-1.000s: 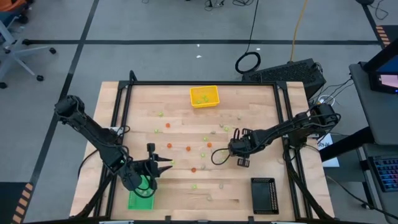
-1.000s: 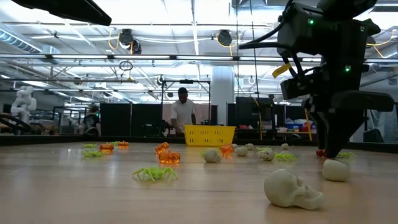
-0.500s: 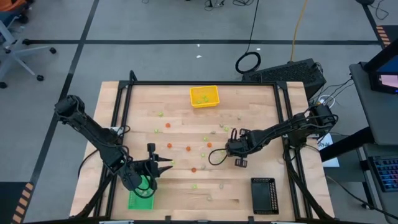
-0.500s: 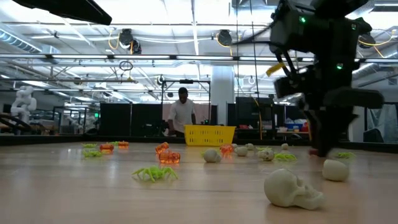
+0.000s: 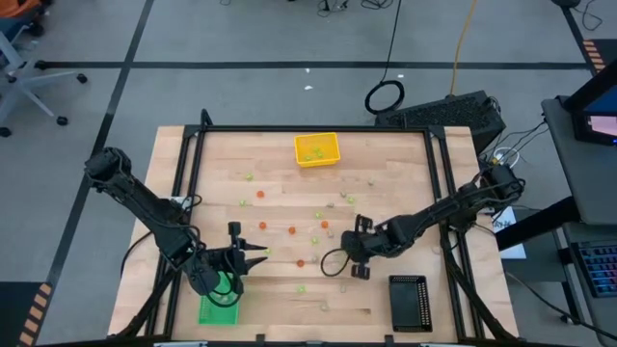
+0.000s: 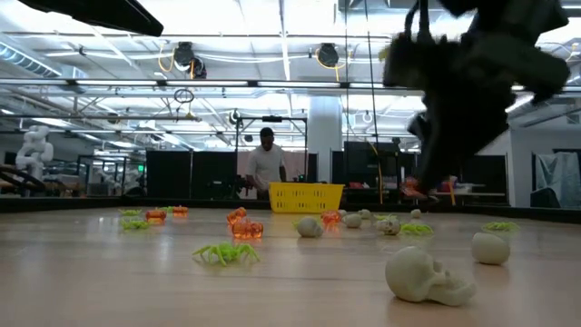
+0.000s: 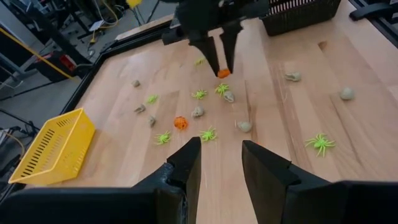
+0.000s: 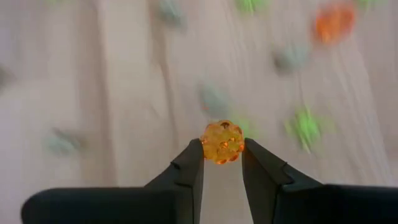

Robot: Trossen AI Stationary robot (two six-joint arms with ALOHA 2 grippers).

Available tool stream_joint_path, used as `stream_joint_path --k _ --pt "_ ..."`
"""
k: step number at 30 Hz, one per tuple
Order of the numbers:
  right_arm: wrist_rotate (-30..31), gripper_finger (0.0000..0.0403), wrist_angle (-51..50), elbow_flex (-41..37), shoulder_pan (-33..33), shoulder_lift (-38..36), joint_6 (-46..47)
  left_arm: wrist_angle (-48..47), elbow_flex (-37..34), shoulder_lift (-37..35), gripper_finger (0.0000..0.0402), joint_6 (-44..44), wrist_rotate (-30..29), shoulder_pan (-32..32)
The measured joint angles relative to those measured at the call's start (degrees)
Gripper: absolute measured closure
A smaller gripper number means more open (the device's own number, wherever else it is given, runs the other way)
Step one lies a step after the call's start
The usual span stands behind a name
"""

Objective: Sort Halloween decoration
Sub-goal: Put the orange pumpkin toy into the black bin

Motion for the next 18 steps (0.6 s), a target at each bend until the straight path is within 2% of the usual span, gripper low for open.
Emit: stream_joint_path --k 8,18 --pt "11.7 0.0333 21.6 -1.6 3.7 0.0 -6.1 0.0 0.0 0.0 0.0286 0.0 0.0 0.0" --pt "13.2 0.0332 51.9 -7.5 3.4 3.4 -16.6 0.0 0.0 0.0 0.0286 0.0 0.0 0.0"
